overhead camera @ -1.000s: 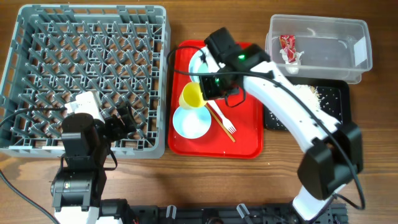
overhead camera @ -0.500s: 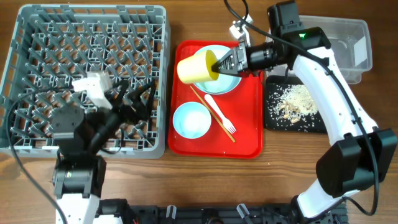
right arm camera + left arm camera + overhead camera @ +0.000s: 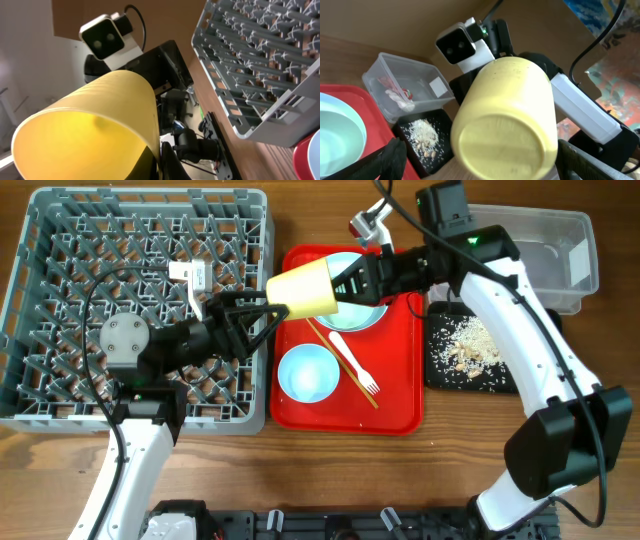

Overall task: Sort waste into correct bins and load items into the dishwasher rack
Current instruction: 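Hand the yellow cup from the right gripper to the left gripper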

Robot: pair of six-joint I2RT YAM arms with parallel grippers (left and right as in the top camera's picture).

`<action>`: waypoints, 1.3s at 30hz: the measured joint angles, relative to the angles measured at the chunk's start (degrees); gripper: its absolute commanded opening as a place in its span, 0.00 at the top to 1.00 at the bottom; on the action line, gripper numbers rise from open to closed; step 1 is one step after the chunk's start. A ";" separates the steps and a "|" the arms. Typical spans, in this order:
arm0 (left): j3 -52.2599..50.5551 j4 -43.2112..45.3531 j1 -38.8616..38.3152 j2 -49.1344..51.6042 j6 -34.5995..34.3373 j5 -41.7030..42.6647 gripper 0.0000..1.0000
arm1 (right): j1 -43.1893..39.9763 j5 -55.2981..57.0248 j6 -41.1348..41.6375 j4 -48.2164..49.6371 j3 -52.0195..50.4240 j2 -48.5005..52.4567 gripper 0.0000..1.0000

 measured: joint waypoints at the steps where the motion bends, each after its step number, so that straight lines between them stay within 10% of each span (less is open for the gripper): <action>1: 0.00 0.00 -0.04 0.00 -0.26 0.04 0.07 | 0.87 1.31 0.48 -0.02 0.00 0.00 0.95; 8: 0.00 0.09 -0.02 0.00 -1.18 0.68 0.23 | 5.07 7.76 2.14 -0.02 0.00 0.00 0.96; 17: 0.00 -1.07 -0.02 0.00 -1.25 1.70 0.12 | 5.25 8.52 5.22 4.00 0.00 0.00 0.96; 39: 0.02 -3.17 2.95 0.04 0.92 2.75 0.22 | 4.35 8.90 9.46 5.92 -0.02 0.00 0.96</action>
